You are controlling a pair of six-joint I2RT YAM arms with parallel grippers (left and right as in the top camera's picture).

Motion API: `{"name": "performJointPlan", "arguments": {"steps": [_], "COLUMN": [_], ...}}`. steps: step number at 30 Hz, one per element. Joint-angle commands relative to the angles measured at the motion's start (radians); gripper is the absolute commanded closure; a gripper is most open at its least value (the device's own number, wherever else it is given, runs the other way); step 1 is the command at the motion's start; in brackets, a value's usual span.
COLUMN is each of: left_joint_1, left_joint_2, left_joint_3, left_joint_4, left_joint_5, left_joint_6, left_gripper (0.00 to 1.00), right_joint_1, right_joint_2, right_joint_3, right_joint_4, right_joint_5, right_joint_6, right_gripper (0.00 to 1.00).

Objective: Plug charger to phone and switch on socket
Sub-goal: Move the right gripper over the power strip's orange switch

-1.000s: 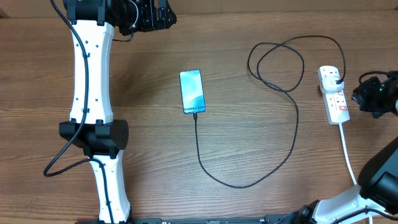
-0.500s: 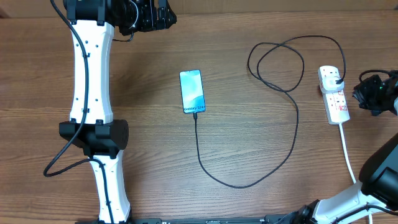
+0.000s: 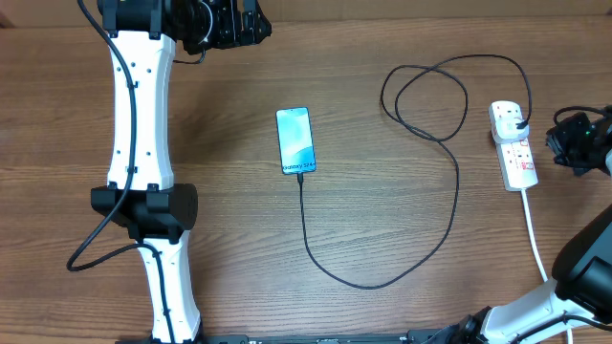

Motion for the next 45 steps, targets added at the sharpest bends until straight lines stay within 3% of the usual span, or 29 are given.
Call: {"name": "performJointPlan", "arguments": {"steps": [1,20,45], "left_joint_1": [0.001,0.001,0.001], "left_joint_2": [0.009,0.009,0.009], "left_joint_3": [-0.002,-0.002,-0.002], "left_joint_4": [-0.001,-0.002,-0.001], "left_joint_5": [-0.011,-0.011,-0.011], "left_joint_6": [0.016,0.016,0.016], "left_gripper": [0.00,0.00,0.00], "right_joint_1": [0.006,0.052,0.106], "right_joint_2": [0.002,0.130,0.144], "right_joint_3": [-0.033,-0.034,-0.034], "right_joint_4": [0.029,0.079,0.149], "right_joint_5": [0.003,0.003,0.004], "right_joint_6": [0.006,0.025,0.043], "right_gripper": [0.96,0.96,0.96]}}
